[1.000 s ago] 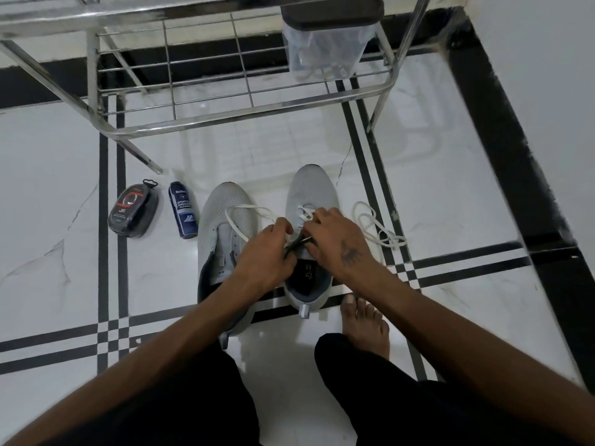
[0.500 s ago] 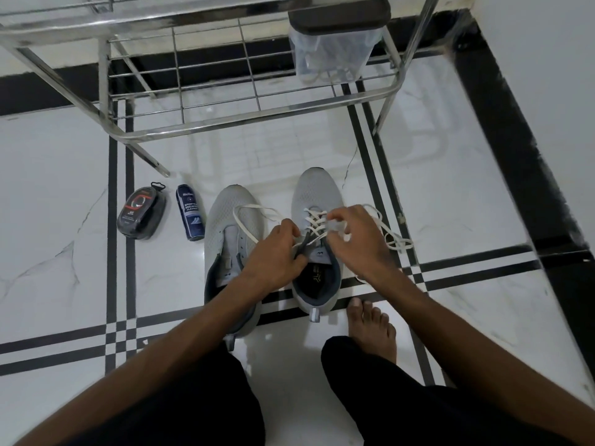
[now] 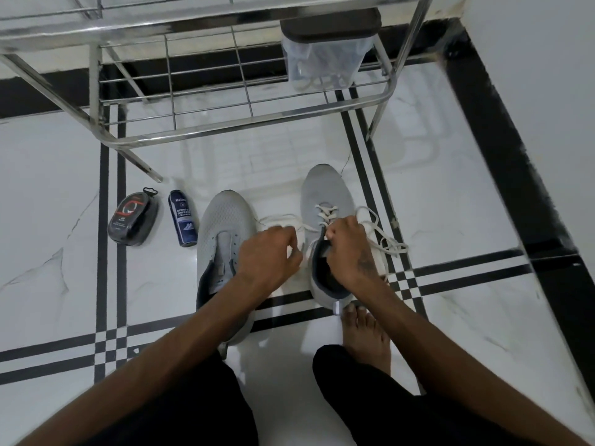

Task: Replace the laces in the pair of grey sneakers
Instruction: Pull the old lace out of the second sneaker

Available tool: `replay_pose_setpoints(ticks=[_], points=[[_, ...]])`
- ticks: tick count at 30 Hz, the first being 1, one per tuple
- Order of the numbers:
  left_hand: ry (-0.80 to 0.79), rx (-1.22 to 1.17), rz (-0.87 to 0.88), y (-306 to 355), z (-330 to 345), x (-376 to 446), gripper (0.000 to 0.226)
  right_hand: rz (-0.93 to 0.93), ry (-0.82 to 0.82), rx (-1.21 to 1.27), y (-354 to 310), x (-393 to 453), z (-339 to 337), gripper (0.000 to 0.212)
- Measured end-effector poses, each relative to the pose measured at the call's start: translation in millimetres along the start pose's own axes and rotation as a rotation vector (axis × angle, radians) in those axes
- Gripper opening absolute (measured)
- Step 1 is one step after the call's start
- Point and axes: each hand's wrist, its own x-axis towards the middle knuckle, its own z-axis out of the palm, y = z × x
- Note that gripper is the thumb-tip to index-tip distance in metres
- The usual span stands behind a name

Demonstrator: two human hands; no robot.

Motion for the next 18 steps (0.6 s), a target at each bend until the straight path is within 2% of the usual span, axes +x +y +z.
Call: replay_pose_setpoints(ticks=[2,3,6,8,11,13,16,18], points=[[0.105,-0.083,0.058,0,-2,2,0.022,-0.05,-0.041,0.02,0,-2,-2,0.025],[0.102,-0.098,0.073,4,-3,5,0.027,-0.063,-0.06,0.035,0,-2,-4,0.023],[-0.088,-0.009,0.056,13,-1,14,0.035,-0.073,-0.134,0.052,-2,0,-5,0.027],[-0.111,-0.013,0.007,10,-1,14,0.026,-0.121,-0.198,0.037,-4,0,-6,0.03],[-0.118,-0.107,-0.08,4,-3,9,0.016,-0.164,-0.25,0.05,-3,1,-8,0.017],[-0.125,-0.126,-0.104,3,-3,5,0.017,-0.082,-0.173,0.04,5,5,-12,0.014],[-0.129,-0.152,-0.139,0,-4,1,0.019,0.293,0.018,0.148,25,19,-25,0.02],[-0.145,-0.165,-0.155,-2,-4,-1,0.019,0.41,0.084,0.169,34,17,-30,0.025]])
